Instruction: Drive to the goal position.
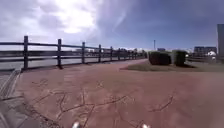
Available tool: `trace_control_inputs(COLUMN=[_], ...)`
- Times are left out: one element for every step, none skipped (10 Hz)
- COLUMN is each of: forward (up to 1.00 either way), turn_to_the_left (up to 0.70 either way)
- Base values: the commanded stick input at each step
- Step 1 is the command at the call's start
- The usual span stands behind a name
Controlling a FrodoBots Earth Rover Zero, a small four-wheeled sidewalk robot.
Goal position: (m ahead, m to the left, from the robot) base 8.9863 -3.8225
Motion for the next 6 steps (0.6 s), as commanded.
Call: trace_control_inputs(forward=[0.70,0.70,0.70,0.70,0.70,0.70], turn_to_the_left=[0.00,0.00,0.00,0.00,0.00,0.00])
